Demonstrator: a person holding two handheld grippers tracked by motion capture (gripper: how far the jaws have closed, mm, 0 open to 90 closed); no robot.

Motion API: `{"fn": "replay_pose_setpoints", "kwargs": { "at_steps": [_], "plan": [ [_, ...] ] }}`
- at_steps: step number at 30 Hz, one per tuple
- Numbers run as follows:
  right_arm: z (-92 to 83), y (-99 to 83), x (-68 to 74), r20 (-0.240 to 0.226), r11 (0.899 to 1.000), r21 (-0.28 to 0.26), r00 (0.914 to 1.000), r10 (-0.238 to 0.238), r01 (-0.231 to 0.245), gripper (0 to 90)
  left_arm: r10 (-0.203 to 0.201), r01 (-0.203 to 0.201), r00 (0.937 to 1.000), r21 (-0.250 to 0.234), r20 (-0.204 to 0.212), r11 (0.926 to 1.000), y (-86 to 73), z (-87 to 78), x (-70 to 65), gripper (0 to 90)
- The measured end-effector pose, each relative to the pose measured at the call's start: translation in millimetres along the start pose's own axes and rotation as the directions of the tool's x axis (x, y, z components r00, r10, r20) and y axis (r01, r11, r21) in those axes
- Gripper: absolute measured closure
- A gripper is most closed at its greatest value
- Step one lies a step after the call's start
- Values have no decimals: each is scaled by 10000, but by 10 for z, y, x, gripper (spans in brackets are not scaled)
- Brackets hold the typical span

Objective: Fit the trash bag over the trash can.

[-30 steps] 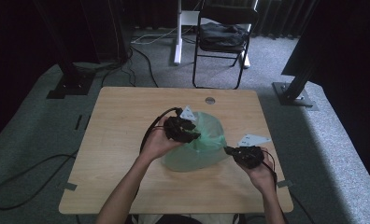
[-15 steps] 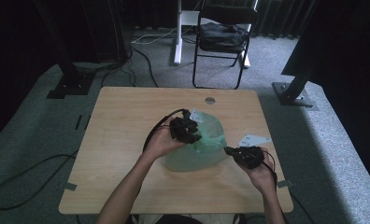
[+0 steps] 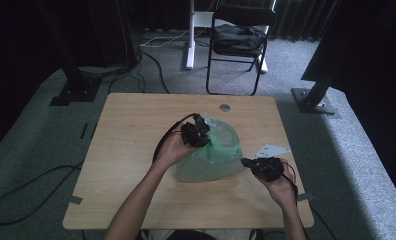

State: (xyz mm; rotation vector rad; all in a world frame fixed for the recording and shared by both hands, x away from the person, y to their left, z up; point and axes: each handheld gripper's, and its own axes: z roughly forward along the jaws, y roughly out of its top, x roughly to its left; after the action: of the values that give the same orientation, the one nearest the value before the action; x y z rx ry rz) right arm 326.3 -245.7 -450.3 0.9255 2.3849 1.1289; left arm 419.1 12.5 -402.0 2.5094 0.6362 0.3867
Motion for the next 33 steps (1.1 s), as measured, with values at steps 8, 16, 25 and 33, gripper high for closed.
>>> {"fn": "replay_pose_setpoints", "kwargs": {
  "at_steps": [8,16,25,33],
  "plan": [
    [-6,-3,-2,1,10000,23,10000,7,-7,900,484,-482,9988,636,-23,9968,77,63,-67,681],
    [-9,-14,-4,-25,10000,52,10000,20,-20,900,800,-819,9966,1439,188,9862,137,156,-124,627],
    [-18,-19,-9,-23,10000,39,10000,8,-8,900,712,-815,9956,1866,610,9790,152,218,-134,611],
    [-13,-18,-2,-30,10000,55,10000,20,-19,900,877,-951,9953,2435,410,9652,185,247,-144,575]
  ]
}}
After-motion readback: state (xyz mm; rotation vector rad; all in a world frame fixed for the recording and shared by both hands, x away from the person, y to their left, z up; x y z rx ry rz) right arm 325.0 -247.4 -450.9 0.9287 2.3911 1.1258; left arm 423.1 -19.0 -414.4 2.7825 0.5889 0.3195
